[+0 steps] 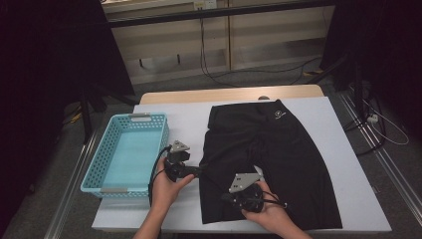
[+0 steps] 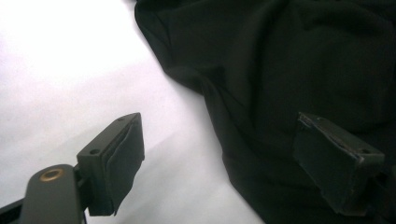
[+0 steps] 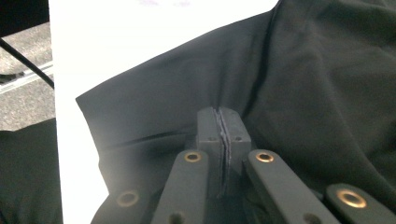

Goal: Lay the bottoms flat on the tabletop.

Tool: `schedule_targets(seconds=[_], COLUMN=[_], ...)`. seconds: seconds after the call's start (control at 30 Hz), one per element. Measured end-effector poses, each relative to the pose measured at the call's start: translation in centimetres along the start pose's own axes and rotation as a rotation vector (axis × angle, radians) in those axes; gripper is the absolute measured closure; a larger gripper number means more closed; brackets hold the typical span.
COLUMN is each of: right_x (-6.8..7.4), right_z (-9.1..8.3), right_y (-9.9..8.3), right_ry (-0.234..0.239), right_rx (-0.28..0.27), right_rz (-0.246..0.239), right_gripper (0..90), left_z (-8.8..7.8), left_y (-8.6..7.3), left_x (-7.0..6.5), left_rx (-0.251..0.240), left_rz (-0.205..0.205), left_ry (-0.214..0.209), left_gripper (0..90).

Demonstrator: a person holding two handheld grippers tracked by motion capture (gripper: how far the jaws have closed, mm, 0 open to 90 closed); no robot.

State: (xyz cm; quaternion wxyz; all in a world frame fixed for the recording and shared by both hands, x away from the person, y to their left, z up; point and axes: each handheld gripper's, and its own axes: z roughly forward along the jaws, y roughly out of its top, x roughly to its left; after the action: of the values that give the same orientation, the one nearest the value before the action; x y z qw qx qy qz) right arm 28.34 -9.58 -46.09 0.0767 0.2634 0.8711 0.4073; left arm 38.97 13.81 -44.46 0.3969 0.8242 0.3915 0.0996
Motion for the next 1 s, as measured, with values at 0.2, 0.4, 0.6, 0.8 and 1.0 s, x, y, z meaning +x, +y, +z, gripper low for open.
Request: schedule_targets(seconds=[0.2,0.4,0.6,0.8,1.0], right_x=[0.4,0.8,1.0,1.0,1.5], right_z=[-0.2,-0.5,-0.8,-0.6,-0.1], right_y=[0.0,0.0,-0.1,-0.2,0.2], right_ry=[0.046,0.061,0.075,0.078,0.08], right_rx=[0.008,0.017,0.022,0.023,0.023], right_rz=[-0.003,-0.016,-0.027,-0.021,-0.031], right_gripper=[89.3,89.4,89.9,89.9,90.0], left_z=[0.5,1.6,2.8,2.7,1.9], left_y=[0.1,0.6,0.9,1.0,1.0], left_x=[0.2,0.4,0.2,0.3,0.9], left_rx=[0.011,-0.004,0.032,0.062,0.048], left_rz=[-0.005,-0.049,-0.044,-0.058,-0.075], left_ry=[0.031,0.013,0.03,-0.022,0.03], left_gripper=[26.9,48.0,66.4,89.9,90.0])
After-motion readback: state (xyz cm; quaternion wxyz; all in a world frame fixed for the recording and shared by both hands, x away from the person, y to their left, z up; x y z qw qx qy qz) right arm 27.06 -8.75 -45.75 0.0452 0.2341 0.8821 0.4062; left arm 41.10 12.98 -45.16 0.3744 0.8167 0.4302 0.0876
